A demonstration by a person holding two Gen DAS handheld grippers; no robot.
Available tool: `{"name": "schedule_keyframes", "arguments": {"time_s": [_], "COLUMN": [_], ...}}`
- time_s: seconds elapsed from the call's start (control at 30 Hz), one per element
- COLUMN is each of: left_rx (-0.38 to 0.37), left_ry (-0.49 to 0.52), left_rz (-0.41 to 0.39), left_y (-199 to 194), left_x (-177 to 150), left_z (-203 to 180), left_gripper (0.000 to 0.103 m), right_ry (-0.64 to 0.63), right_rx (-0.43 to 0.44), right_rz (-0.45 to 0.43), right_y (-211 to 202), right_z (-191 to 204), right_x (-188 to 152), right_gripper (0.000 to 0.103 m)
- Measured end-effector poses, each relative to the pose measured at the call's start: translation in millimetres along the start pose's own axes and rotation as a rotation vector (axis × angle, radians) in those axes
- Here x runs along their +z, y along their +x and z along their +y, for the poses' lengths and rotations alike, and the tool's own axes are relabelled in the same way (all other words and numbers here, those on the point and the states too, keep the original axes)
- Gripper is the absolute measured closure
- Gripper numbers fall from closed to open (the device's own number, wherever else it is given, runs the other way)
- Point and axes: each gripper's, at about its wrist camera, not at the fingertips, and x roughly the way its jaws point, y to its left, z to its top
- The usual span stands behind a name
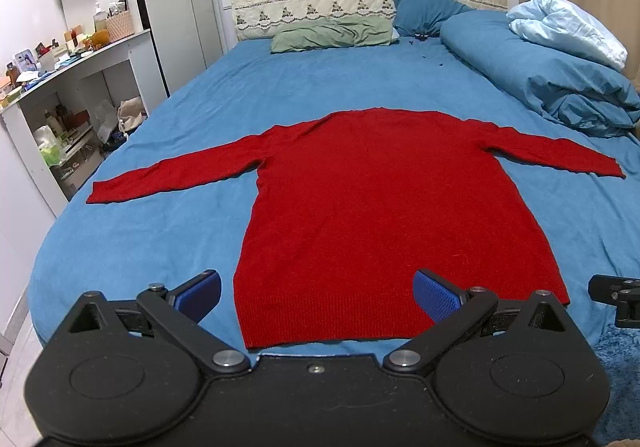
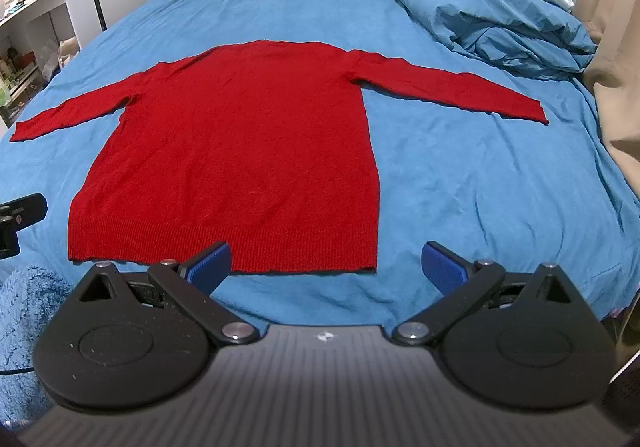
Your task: Fold small clothes
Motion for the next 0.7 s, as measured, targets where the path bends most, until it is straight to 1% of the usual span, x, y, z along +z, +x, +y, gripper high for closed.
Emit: {"name": "schedule_keyframes", "arguments": {"time_s": [0.7], "left_rx": [-0.002], "left_ry": [0.001], "left_rz": [-0.009], "left_y": [-3.0], "left_x": [-2.2], "left_z": [0.6], "left_gripper": [0.0], "right_ry": [-0.006], "right_rx": [0.0], "right_rz": [-0.002], "right_y": [-3.4], "right_z": [0.3], "right_x": [1.1], "right_gripper": [0.0]}}
